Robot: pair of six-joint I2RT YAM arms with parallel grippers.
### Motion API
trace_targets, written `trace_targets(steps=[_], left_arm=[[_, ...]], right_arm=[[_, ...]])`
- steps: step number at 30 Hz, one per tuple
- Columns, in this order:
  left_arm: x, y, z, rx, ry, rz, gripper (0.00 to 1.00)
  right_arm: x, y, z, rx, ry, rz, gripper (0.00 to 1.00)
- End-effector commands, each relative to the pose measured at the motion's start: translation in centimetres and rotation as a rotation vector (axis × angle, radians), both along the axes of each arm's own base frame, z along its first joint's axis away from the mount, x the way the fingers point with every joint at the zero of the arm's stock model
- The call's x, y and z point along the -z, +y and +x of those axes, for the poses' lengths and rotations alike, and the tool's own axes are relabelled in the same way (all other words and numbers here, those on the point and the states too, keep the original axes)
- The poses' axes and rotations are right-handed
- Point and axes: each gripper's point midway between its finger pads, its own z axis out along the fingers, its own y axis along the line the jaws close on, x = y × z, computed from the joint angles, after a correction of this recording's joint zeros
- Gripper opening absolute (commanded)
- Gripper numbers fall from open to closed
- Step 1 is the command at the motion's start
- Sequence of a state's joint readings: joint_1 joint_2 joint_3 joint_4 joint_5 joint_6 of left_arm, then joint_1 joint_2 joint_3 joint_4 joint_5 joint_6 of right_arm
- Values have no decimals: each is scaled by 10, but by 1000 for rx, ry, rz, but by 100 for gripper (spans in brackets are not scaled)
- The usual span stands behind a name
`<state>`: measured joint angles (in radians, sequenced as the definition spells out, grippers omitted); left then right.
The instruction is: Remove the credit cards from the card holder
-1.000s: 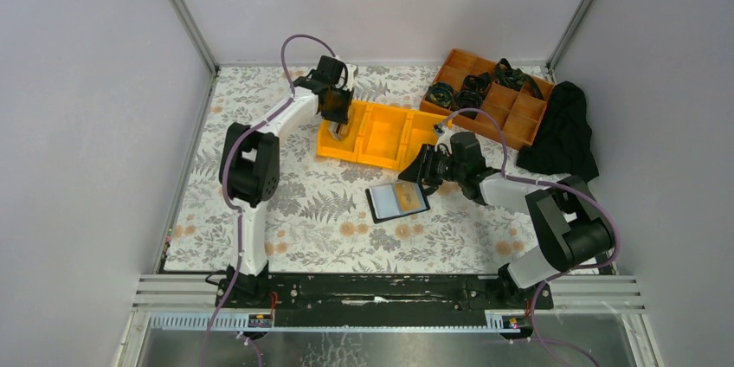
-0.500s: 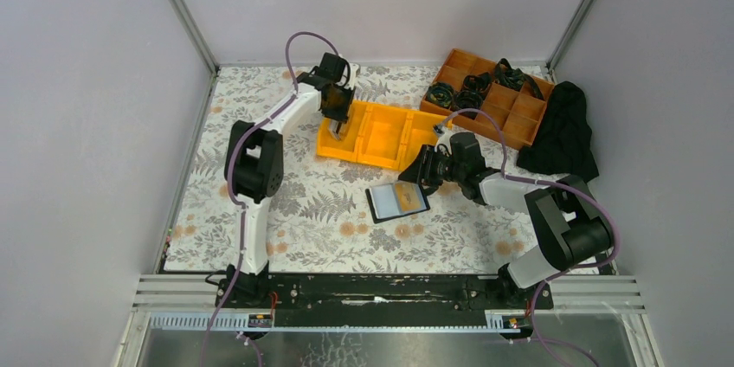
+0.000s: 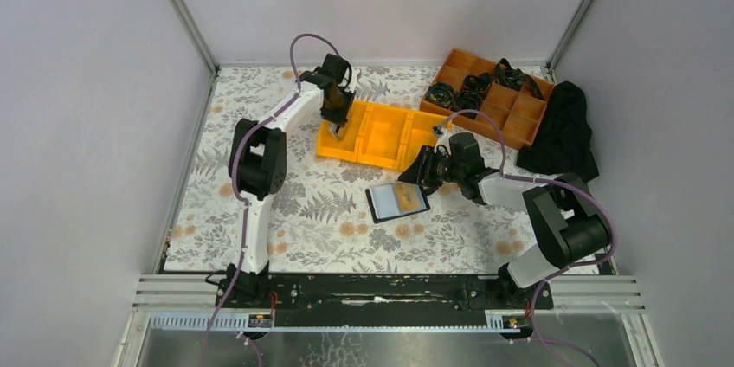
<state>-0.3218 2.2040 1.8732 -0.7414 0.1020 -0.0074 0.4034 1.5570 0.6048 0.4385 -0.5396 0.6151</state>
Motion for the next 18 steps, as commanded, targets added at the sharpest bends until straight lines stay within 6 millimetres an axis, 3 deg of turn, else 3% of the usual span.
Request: trace_targets(steps=[1, 18], left_arm=[[-1, 3, 5, 8, -3, 40, 0], [9, 3, 3, 18, 46, 53, 0]], right_arm=[[-14, 3, 14, 1, -57, 12, 42], [-11, 3, 14, 2, -51, 11, 42]])
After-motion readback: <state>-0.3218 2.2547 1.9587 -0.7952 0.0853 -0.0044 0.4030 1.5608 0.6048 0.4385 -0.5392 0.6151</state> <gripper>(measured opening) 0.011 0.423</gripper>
